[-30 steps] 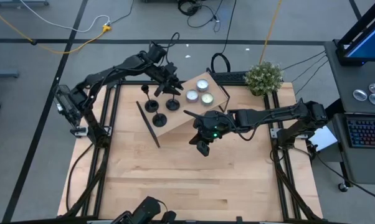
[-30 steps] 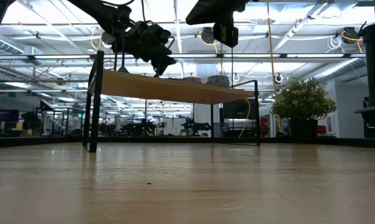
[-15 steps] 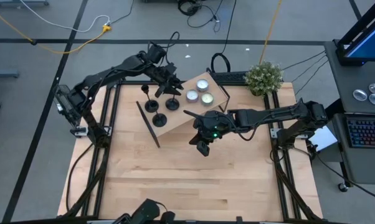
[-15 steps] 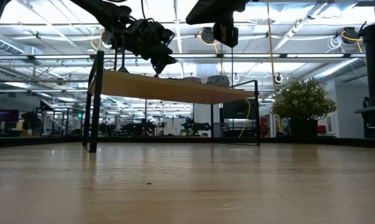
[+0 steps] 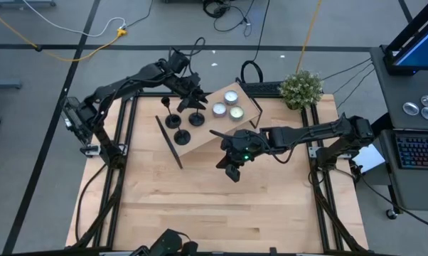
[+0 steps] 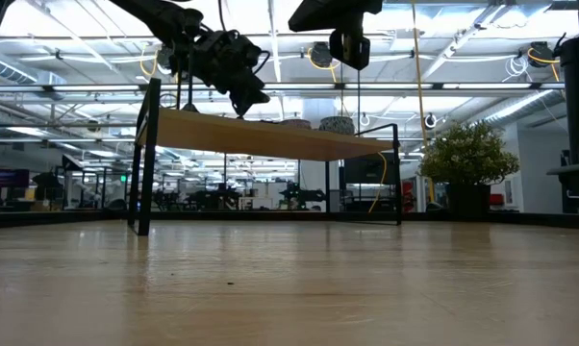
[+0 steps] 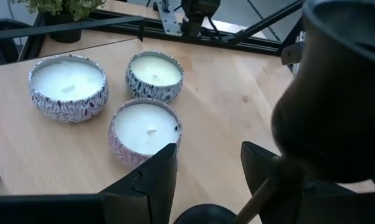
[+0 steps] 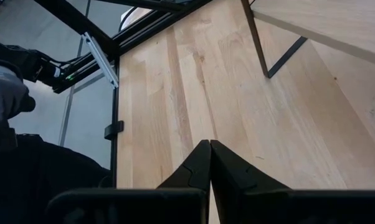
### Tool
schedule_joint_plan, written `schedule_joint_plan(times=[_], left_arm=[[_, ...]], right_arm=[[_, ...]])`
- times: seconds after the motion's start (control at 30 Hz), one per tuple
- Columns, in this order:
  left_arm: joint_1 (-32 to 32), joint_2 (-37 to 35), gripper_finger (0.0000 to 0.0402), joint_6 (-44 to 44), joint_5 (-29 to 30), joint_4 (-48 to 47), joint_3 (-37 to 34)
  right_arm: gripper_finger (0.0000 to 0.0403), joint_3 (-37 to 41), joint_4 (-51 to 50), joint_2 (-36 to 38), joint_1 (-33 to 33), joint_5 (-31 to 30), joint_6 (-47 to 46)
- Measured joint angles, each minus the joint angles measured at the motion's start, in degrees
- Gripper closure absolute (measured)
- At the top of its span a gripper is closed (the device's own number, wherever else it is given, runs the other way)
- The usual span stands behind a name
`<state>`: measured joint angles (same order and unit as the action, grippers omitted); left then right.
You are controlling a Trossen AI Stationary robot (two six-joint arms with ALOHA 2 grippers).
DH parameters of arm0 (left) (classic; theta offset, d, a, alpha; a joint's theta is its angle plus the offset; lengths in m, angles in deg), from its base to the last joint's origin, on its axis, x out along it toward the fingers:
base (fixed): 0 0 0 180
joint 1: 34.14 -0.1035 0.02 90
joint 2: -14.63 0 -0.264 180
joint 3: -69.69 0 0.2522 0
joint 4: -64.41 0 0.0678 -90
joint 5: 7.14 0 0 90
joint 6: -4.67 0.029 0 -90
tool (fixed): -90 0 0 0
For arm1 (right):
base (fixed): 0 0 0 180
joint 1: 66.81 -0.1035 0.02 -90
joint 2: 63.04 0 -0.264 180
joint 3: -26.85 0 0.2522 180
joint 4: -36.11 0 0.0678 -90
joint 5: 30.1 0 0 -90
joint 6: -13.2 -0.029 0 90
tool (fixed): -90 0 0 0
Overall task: Pick & Place candle stick holders
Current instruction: Put the black candle holder on the shelf
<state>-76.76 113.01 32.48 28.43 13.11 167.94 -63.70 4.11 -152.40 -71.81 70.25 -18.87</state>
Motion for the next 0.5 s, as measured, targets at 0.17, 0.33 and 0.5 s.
schedule_joint_plan(times=[0.17, 0.33, 0.5], left_arm=[[-0.01, 0.02, 0.0211, -1.25, 1.08, -0.02, 0.00], [-0.01, 0.02, 0.0174, -2.86, 1.17, -0.06, 0.00], [0.05, -0.60, 0.0138, -3.64, 5.31, -0.73, 0.00]], right_arm=[[0.0403, 0.00, 0.07, 0.01, 0.00, -0.03, -0.14], [0.0403, 0.00, 0.15, 0.00, 0.00, -0.04, -0.11], [0.0403, 0.00, 0.21, 0.01, 0.00, -0.05, -0.07]])
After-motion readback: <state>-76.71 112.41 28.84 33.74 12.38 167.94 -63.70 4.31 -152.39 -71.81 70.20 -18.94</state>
